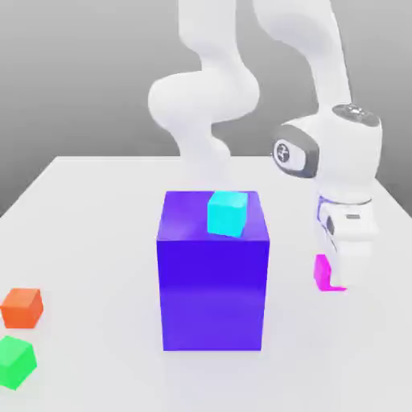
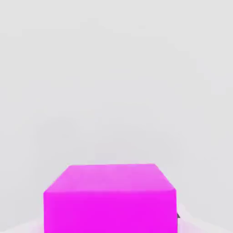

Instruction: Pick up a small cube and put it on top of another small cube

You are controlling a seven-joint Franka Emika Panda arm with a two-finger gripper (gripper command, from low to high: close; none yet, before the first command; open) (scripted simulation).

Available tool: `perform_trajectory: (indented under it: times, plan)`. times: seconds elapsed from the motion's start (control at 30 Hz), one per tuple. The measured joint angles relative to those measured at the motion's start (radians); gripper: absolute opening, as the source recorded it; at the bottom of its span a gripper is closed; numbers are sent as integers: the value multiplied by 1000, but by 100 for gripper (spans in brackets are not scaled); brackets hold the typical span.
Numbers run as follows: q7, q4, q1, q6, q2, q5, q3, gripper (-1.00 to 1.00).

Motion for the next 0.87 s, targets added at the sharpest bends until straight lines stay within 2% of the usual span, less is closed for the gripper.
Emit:
perform_trajectory:
  times: [0.23,0.4,0.63,0.73,0.77,0.87]
  plan:
    - [-149,244,-328,-128,66,166,-153,-100]
    - [-235,345,-494,-202,130,169,-267,-100]
    - [-345,426,-679,-262,230,139,-436,-100]
    - [-423,455,-762,-191,362,204,-412,-100]
    - [-436,458,-775,-175,384,219,-402,100]
    - [-436,458,-775,-175,384,219,-402,100]
